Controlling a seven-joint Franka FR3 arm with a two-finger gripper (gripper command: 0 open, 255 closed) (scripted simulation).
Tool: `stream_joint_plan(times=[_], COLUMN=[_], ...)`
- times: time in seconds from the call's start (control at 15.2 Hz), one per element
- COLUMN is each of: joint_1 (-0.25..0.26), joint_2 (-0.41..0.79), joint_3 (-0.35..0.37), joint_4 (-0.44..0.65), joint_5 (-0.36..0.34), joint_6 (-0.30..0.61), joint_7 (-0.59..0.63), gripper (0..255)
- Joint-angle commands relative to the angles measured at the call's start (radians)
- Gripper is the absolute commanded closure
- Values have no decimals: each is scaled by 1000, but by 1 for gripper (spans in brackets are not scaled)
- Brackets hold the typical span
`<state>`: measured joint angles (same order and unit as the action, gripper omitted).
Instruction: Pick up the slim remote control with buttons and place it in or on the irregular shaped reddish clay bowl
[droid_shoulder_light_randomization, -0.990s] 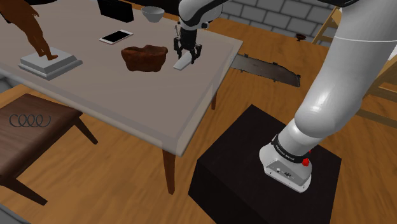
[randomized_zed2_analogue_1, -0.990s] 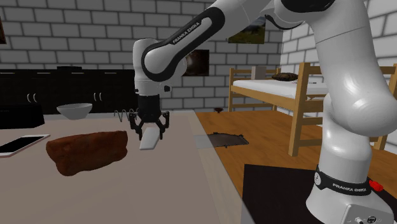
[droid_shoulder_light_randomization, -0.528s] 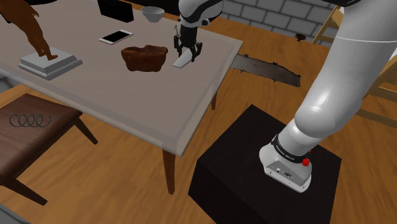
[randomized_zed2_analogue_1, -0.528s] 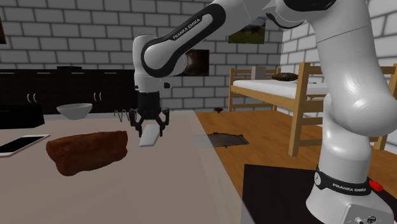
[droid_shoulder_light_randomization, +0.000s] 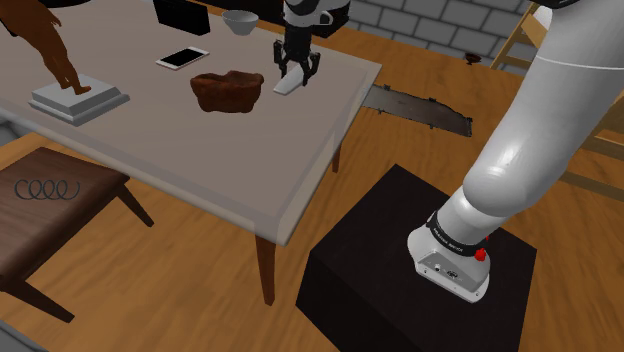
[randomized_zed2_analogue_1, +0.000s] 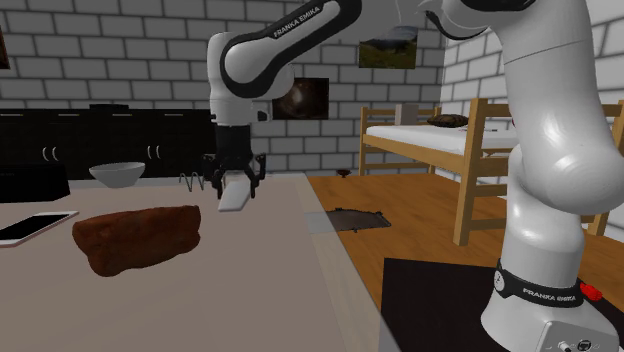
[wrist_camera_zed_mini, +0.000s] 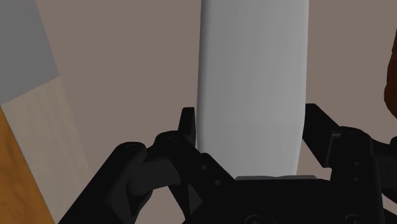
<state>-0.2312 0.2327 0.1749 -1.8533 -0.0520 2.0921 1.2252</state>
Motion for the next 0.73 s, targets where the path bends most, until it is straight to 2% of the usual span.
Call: stream_joint_plan(times=[0.0,0.66], joint_1=[0,-1], joint_2=[-5,-41], joint_3=[1,3], joint_4=[21,110], joint_5=[2,10], joint_6=[-26,-150], joint_7=[-1,-8], gripper=[255,255])
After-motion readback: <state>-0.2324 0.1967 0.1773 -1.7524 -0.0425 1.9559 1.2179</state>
